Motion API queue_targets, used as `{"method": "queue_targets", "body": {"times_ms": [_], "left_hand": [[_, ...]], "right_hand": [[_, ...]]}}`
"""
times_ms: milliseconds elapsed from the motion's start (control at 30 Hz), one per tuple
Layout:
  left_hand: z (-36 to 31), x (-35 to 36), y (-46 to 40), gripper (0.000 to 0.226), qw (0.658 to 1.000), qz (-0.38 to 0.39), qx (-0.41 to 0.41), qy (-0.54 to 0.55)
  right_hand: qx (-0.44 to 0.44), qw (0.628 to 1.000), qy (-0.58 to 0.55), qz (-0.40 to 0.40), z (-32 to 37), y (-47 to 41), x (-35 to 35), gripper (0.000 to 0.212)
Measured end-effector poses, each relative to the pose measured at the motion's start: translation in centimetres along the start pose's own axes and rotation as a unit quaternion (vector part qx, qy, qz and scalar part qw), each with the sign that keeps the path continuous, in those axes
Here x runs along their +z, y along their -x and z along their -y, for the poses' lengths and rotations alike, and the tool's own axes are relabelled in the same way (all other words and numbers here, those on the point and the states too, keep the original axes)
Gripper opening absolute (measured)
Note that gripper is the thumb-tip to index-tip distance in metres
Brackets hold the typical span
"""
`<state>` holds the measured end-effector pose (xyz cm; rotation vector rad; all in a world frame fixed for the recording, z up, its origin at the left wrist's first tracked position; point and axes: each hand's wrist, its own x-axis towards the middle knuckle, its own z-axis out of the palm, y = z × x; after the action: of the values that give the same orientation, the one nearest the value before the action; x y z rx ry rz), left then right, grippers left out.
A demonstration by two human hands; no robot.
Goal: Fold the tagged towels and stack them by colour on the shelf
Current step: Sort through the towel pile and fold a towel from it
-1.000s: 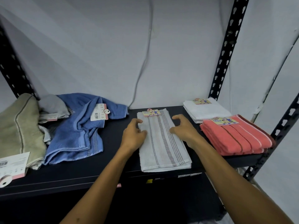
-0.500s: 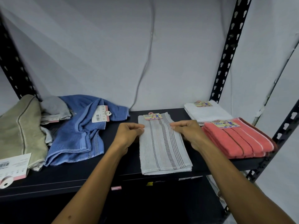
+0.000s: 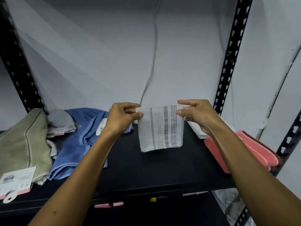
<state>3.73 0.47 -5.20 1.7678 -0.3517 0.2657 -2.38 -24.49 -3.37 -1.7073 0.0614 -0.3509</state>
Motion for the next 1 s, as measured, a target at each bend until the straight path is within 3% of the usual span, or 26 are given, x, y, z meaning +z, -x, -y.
{"method": "queue_targets", "body": {"times_ms": [167,367,467,600,767,1000], "left_hand": [[-0.9,-0.5,-0.2,0.026,0.996,-0.021,0.053,-0.075],[-1.6,0.1,0.4,0.018,0.963,-0.055,0.14,-0.221],[-1.6,0.1,0.1,0.01,0.951,-0.026,0.156,-0.267],[-1.0,0.4,-0.3,0.008,0.971,0.054,0.123,-0.198],[-0.1,0.1,-1.2,0.02,0.988,0.054,0.095,-0.112],[1.8,0.8,-3.7,0.023,0.993,0.046,0.088,-0.061]], "right_hand": [[-0.017,0.998,0.062,0.017,1.3,0.0,-0.3,0.027],[-0.029,0.987,0.153,0.031,1.8,0.3,-0.1,0.016],[-0.036,0.98,0.194,0.041,1.9,0.2,-0.2,0.012],[-0.037,0.98,0.176,0.083,2.0,-0.2,-0.4,0.019],[-0.076,0.964,0.236,0.097,1.5,-1.6,-0.9,0.035],[-0.084,0.95,0.284,0.096,0.6,-4.5,-0.4,0.021]]}}
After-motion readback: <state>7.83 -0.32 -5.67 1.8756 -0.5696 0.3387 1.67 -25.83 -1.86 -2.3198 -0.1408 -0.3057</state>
